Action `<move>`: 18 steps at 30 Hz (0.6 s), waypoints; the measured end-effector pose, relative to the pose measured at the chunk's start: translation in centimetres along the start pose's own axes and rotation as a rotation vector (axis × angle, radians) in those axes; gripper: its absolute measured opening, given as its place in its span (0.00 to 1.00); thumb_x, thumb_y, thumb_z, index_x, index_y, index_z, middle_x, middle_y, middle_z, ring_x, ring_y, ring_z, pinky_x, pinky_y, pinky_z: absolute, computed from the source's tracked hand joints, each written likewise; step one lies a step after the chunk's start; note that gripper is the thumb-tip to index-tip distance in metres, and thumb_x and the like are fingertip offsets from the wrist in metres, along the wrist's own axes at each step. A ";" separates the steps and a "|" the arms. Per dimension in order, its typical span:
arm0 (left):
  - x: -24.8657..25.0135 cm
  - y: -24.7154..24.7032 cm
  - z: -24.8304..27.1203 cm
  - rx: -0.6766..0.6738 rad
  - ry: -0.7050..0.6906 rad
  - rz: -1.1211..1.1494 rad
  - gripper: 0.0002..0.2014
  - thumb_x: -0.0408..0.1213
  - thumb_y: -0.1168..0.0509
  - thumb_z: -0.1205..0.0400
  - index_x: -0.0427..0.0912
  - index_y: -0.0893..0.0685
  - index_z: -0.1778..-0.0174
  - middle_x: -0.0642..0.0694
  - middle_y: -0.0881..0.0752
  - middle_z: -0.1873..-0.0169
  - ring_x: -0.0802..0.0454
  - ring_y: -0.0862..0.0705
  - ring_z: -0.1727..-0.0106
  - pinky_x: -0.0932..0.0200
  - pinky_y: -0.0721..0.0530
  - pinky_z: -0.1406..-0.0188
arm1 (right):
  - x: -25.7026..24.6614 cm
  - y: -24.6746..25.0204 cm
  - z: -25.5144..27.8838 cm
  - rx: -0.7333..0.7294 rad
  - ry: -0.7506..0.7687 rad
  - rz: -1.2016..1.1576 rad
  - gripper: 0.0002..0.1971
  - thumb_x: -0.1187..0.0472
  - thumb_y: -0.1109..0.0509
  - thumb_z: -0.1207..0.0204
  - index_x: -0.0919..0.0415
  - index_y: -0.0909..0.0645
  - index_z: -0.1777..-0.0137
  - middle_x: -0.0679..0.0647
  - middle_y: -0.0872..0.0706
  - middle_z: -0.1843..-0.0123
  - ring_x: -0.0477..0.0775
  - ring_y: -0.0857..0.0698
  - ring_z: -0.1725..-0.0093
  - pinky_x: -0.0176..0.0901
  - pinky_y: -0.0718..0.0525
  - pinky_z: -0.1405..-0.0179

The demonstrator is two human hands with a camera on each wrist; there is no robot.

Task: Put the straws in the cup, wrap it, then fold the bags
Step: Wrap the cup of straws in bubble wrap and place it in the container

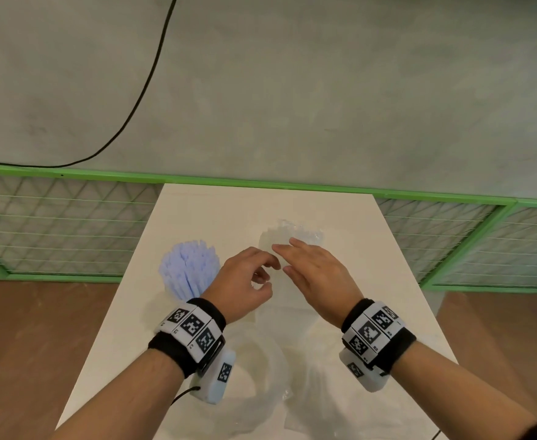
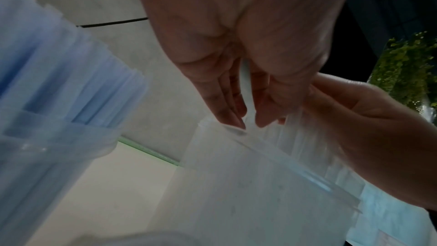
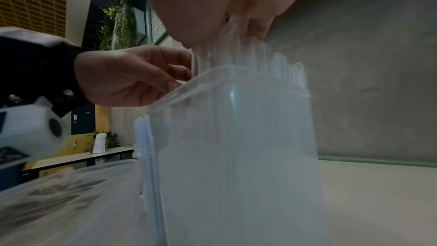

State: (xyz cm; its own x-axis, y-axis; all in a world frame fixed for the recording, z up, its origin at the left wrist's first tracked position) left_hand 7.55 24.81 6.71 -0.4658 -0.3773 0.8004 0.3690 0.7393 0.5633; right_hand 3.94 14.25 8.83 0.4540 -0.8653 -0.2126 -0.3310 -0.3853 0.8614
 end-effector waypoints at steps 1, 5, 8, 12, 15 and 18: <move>-0.1 -0.2 0.4 -0.023 0.002 0.016 0.14 0.34 0.30 0.26 0.50 0.17 0.46 0.55 0.21 0.47 0.57 0.15 0.52 0.63 0.15 0.46 | 0.0 -0.1 0.0 -0.014 -0.006 -0.017 0.23 0.48 0.52 0.11 0.55 0.25 0.25 0.47 0.15 0.33 0.50 0.24 0.25 0.41 0.29 0.30; 0.1 -0.9 1.1 -0.079 -0.020 -0.067 0.12 0.38 0.26 0.25 0.50 0.15 0.46 0.57 0.24 0.47 0.58 0.17 0.54 0.64 0.17 0.48 | 0.2 0.3 0.1 -0.021 -0.098 -0.159 0.22 0.49 0.46 0.15 0.55 0.23 0.27 0.46 0.12 0.39 0.44 0.21 0.36 0.35 0.26 0.36; 0.6 -0.8 0.7 -0.026 -0.050 -0.124 0.06 0.34 0.27 0.22 0.44 0.11 0.50 0.53 0.20 0.53 0.59 0.16 0.60 0.56 0.16 0.51 | 0.8 0.2 0.3 -0.059 -0.191 -0.261 0.20 0.46 0.43 0.15 0.50 0.26 0.26 0.45 0.11 0.44 0.45 0.16 0.41 0.37 0.20 0.41; 1.0 -0.2 0.1 0.020 -0.059 -0.142 0.06 0.33 0.28 0.22 0.43 0.10 0.50 0.50 0.14 0.55 0.56 0.15 0.58 0.53 0.16 0.50 | 1.1 0.9 0.5 -0.004 -0.260 -0.437 0.18 0.55 0.36 0.15 0.53 0.26 0.27 0.47 0.09 0.47 0.40 0.13 0.43 0.32 0.18 0.43; 1.8 1.6 -0.4 0.091 -0.098 -0.148 0.07 0.33 0.28 0.22 0.44 0.10 0.49 0.50 0.12 0.56 0.56 0.15 0.58 0.58 0.16 0.51 | 1.0 2.0 1.0 0.128 -0.278 -0.518 0.10 0.57 0.35 0.15 0.58 0.19 0.38 0.46 0.09 0.52 0.40 0.11 0.48 0.33 0.16 0.47; 2.5 2.2 -0.7 0.108 -0.124 -0.145 0.08 0.32 0.27 0.23 0.44 0.10 0.49 0.51 0.12 0.57 0.56 0.14 0.58 0.58 0.15 0.51 | 0.4 0.9 1.7 0.089 -0.279 -0.443 0.09 0.53 0.37 0.15 0.55 0.20 0.42 0.47 0.09 0.49 0.48 0.11 0.49 0.42 0.14 0.51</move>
State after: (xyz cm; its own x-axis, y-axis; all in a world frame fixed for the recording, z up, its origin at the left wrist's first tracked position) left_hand 7.79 25.11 10.12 -0.6059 -0.4175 0.6772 0.2057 0.7401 0.6403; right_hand 2.45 13.05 8.72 0.3329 -0.6613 -0.6722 -0.2316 -0.7484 0.6215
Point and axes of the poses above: each hand's wrist, its own z-axis away from the middle knuckle, its own y-axis out of the back of the hand, x = y × z, the point moved 10 cm from there along -z, towards the middle knuckle
